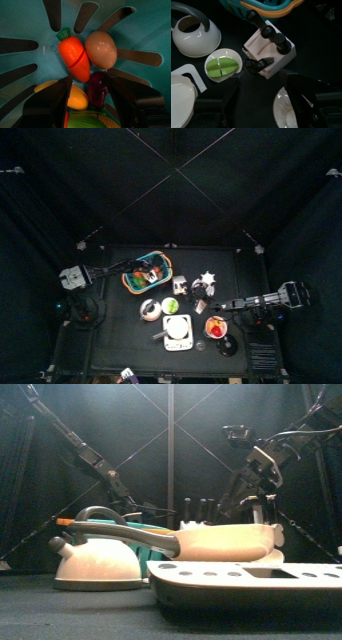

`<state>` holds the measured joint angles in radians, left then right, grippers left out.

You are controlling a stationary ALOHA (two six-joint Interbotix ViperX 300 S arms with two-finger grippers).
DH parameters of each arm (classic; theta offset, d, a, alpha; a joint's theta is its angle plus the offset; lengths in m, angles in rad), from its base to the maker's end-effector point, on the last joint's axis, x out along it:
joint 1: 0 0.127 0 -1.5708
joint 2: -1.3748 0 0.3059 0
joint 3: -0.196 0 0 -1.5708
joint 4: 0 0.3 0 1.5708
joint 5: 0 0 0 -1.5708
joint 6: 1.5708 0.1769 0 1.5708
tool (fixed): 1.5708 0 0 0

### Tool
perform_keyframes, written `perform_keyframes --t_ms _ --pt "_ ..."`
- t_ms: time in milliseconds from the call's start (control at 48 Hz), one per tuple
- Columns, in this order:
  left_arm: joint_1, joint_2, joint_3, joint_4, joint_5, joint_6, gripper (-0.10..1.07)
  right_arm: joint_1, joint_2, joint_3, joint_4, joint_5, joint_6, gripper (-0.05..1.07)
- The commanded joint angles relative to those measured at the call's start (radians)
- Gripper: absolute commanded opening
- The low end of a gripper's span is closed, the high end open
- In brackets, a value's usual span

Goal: Grab carrot

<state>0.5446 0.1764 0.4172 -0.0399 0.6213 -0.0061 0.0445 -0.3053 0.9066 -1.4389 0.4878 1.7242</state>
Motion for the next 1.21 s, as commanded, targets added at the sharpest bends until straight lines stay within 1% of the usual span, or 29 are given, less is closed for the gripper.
perform_keyframes --t_ms 0,83,438,854,1188 --pt "0.002 -0.012 -0.025 0.006 -0.018 0.0 0.88 -0.005 -0.008 -0.017 -0.002 0.002 0.002 0.91" --pt "0.003 -0.012 -0.025 0.006 -0.037 0.0 0.88 -0.005 -0.006 -0.017 -0.002 0.002 0.002 0.91" --pt "0.017 -0.008 -0.048 0.005 -0.051 -0.002 0.88 -0.009 0.0 -0.018 -0.002 0.002 0.002 0.91" --pt "0.055 0.057 -0.087 -0.017 -0.063 -0.003 0.88 -0.012 0.006 -0.018 -0.002 0.002 0.002 0.91" --pt "0.067 0.089 -0.078 -0.017 -0.064 -0.003 0.87 -0.014 0.006 -0.02 -0.002 0.002 0.002 0.91"
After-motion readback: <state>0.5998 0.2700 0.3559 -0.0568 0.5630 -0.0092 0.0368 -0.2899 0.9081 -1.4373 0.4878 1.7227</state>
